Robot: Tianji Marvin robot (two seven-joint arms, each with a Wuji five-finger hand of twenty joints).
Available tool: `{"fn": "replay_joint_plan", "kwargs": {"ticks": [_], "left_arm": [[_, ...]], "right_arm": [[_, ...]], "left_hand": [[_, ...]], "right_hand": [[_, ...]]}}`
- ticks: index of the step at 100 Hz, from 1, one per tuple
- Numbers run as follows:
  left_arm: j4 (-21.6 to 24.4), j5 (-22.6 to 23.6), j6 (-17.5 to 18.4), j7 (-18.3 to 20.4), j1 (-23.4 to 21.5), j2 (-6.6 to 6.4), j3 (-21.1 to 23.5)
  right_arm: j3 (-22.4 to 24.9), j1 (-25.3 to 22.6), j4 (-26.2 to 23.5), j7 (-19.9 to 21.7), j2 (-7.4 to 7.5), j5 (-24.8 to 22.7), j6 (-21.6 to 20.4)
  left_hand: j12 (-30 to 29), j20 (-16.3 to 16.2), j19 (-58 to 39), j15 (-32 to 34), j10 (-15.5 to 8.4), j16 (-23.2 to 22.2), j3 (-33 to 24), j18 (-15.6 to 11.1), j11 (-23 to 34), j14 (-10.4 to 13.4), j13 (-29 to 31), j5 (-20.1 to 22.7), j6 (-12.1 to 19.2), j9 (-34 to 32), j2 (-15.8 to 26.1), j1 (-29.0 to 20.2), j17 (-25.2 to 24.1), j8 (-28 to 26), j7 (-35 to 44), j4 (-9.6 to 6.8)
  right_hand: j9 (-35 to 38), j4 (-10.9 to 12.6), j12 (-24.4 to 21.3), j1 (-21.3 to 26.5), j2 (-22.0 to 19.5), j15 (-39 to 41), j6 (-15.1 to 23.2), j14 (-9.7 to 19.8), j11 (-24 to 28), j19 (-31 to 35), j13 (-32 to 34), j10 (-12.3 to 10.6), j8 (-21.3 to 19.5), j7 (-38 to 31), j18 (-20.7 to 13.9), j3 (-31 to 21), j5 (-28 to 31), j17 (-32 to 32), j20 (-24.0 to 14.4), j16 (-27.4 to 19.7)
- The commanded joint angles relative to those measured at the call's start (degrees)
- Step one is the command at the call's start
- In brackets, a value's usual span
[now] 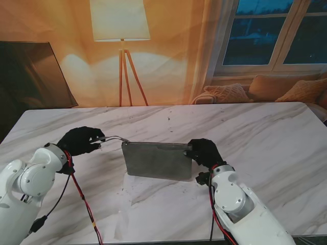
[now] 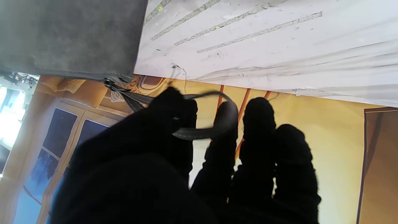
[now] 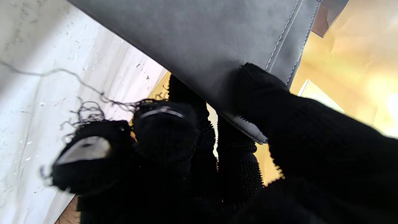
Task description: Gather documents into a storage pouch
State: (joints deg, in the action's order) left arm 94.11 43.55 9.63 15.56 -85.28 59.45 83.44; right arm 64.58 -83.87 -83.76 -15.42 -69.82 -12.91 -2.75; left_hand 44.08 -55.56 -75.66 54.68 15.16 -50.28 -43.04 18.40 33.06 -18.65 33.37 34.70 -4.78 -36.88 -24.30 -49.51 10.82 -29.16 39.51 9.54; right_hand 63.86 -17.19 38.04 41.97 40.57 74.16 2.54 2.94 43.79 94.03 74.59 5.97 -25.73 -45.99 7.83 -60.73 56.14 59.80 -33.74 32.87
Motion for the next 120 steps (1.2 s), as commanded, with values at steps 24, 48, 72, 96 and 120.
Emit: {"fn": "replay_joint_plan", "kwargs": {"ticks": [24,48,72,96,120], "left_arm": [[4.0,-2.9,0.5,6.1,-1.7,-0.73,0.3],[3.5,-9.8,-1.1,5.5,-0.6,-0.22,-2.2],[2.4,-15.2,-1.7,1.4,0.9,0.97,-5.7],[2.2,-15.3,-1.6,-2.3,0.9,1.76,-7.6],[0.1,-16.6,-3.5,-6.2,1.1,2.77,-10.3]], "right_arm": [[0.7,1.9,-1.2,0.6,-0.52,2.0,2.8],[0.9,2.4,-0.9,0.6,-0.71,2.6,4.9],[0.9,3.2,0.4,1.0,-0.77,2.5,7.4],[0.8,4.6,2.4,3.3,-0.19,0.9,10.2],[0.0,6.7,5.3,5.2,0.37,-1.6,11.6]], "left_hand": [[-18.6,11.1,22.5,-30.4,-1.9,13.4,5.6,-2.0,-15.8,-1.8,-17.7,-13.5,3.1,15.8,6.9,14.5,-16.4,7.0,-23.8,-6.84],[-22.6,11.7,39.4,-40.1,-0.4,18.2,10.0,-1.8,-20.5,-2.6,-19.1,-15.2,5.4,16.3,8.1,14.3,-16.9,8.3,-29.2,-7.09],[-24.2,11.5,45.3,-42.3,-1.8,19.2,14.4,-2.4,-22.2,-0.9,-21.1,-15.0,4.1,19.9,10.3,14.5,-17.3,7.8,-29.1,-7.23],[-22.7,7.5,48.0,-42.6,-3.4,17.8,13.0,-2.7,-20.4,1.0,-21.1,-13.0,2.6,20.5,10.9,13.6,-17.3,6.6,-27.4,-8.09],[-22.6,7.0,49.0,-43.1,-3.6,17.8,12.6,-3.0,-20.1,1.5,-21.6,-13.0,1.9,20.6,10.6,13.3,-17.6,6.5,-27.2,-7.95]], "right_hand": [[0.5,3.2,-0.5,4.5,-6.9,2.5,2.2,5.2,3.9,1.9,1.4,6.1,0.0,-9.1,-0.1,-2.9,1.3,1.1,0.2,0.5],[0.2,3.0,-1.4,4.3,-7.5,3.6,1.8,4.2,4.3,3.8,1.3,5.8,2.4,-9.6,0.3,-1.9,-0.2,0.4,0.0,0.5],[-0.4,2.7,-2.4,3.6,-7.8,3.1,1.8,2.8,3.8,5.0,1.2,5.1,4.0,-10.0,0.6,-1.4,-1.5,-1.8,0.0,-0.5],[-7.3,2.3,-2.8,0.0,-8.9,-0.7,2.5,-1.9,-0.3,4.3,-5.5,1.7,6.9,-8.0,0.9,1.2,-8.2,-14.0,-1.2,-3.8],[-24.8,4.5,-7.1,-11.2,-6.6,-14.4,0.9,-2.9,-5.7,-7.5,-23.3,-1.2,0.9,8.2,-2.3,-3.5,-17.1,-31.4,-7.0,-2.7]]}}
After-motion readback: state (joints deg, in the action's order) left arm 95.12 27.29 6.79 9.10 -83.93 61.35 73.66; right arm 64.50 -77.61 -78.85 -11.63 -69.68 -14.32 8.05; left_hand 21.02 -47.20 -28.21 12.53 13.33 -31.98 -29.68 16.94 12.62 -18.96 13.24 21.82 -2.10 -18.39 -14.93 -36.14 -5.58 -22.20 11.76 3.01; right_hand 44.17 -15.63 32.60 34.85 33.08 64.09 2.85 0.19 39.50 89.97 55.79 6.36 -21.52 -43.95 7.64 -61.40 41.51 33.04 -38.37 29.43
